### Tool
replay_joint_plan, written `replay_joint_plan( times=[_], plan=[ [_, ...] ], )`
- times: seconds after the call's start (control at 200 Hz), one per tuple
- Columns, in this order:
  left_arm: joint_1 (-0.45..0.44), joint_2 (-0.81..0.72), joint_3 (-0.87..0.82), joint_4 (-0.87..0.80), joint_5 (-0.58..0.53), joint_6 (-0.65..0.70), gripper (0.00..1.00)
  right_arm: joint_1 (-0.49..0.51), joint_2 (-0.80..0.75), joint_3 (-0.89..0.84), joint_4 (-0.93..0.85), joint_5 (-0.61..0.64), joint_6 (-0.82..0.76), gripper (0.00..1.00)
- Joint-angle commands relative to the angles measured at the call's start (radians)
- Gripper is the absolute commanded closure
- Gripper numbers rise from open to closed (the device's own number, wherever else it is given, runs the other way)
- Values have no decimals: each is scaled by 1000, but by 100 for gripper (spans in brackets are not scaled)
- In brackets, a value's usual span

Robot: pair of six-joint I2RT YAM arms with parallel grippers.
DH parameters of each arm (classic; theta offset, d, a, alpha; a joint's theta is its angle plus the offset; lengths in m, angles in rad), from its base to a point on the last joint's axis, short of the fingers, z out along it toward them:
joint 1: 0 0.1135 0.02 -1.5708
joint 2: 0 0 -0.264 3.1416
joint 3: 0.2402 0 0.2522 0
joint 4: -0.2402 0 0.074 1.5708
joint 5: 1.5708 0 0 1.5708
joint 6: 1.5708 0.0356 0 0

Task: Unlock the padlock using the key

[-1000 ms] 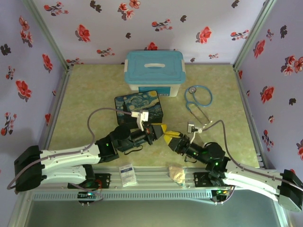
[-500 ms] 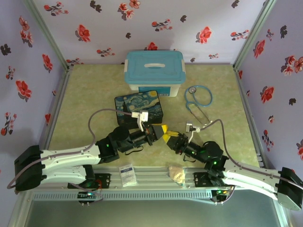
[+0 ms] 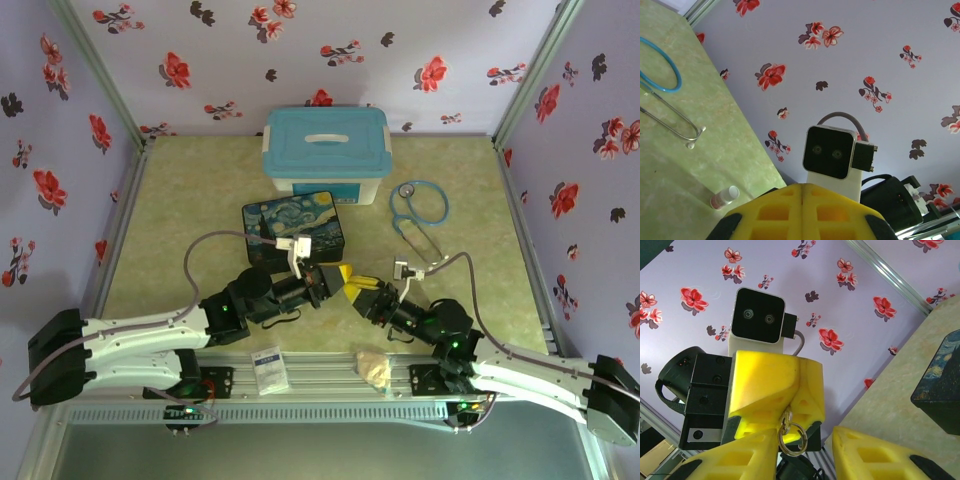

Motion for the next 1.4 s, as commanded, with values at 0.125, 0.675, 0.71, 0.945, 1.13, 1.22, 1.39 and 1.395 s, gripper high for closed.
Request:
replay_joint_plan(
  times=[0.125,0.675,0.71,0.945,1.13,1.22,1.39,1.395],
  plan=[
    [-2,-10,-11,4,6,-14,100,-9,24,40,80,0,-27,75],
    [-1,-29,-50,36,12,-27,84,-9,61,45,70,16,-24,100],
    [2,-42,-52,32,7,-23,71,-9,52,48,32,27,-24,100],
    [44,-137,22,-163,5,47,40,-9,46,67,-52,37,-10,100],
    [57,-111,28,-216,6,22,42,-8,90,80,-27,19,-6,100],
    [57,-97,62,-295,6,42,49,-9,118,89,-26,10,-2,100],
    [57,-92,64,-294,9,61,81,-9,161,99,-9,-1,-2,100],
    [57,-93,63,-293,9,60,82,-8,163,100,-9,-1,-2,100]
  ],
)
